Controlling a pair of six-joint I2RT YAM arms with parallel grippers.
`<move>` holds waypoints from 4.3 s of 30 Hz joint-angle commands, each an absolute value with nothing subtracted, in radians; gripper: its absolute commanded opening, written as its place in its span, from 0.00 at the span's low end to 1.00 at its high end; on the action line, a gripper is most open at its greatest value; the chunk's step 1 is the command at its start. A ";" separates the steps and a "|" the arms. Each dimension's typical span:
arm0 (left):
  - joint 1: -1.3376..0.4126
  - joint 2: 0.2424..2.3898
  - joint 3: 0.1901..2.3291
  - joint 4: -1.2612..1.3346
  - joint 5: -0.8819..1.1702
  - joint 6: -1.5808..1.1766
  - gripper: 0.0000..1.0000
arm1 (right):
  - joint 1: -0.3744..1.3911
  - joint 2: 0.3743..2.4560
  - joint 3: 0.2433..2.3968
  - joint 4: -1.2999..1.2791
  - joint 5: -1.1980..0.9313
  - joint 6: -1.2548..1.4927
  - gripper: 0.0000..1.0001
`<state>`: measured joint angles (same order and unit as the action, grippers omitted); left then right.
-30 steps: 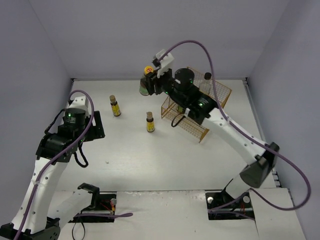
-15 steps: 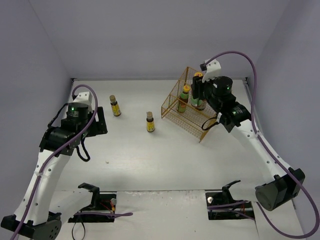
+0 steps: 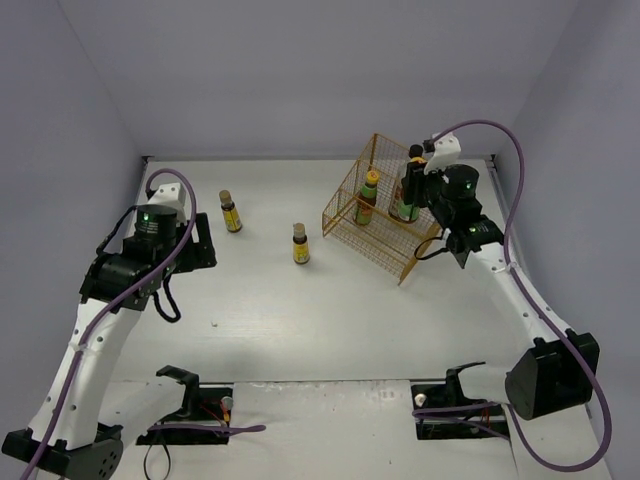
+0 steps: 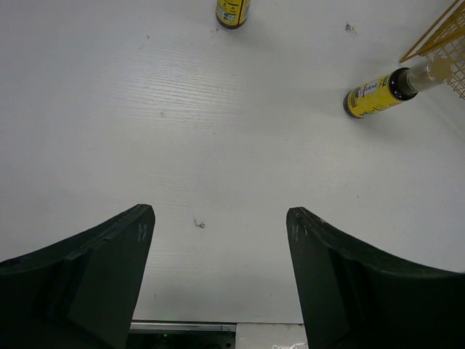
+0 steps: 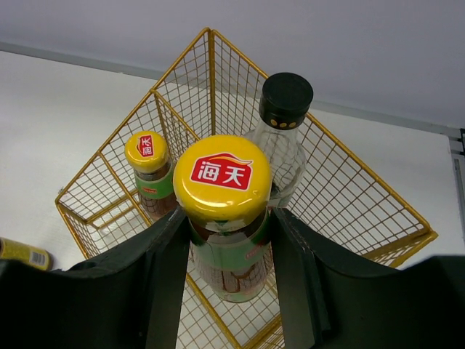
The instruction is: Organize the condiment bottles
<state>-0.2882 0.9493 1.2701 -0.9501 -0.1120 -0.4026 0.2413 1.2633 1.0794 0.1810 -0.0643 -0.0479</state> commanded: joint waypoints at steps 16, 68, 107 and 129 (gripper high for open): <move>-0.295 0.962 1.235 -0.881 -0.094 -0.423 0.73 | 0.216 1.232 0.852 0.604 -0.167 -0.054 0.09; -0.295 0.896 1.226 -0.931 -0.126 -0.430 0.73 | 0.745 1.664 1.356 0.259 -0.153 -0.002 0.94; -0.295 0.896 1.206 -0.904 -0.126 -0.436 0.73 | 0.628 1.459 1.405 0.235 -0.006 -0.098 0.00; -0.295 0.913 1.195 -0.893 -0.141 -0.440 0.73 | 0.526 1.514 1.172 0.368 -0.075 -0.089 0.00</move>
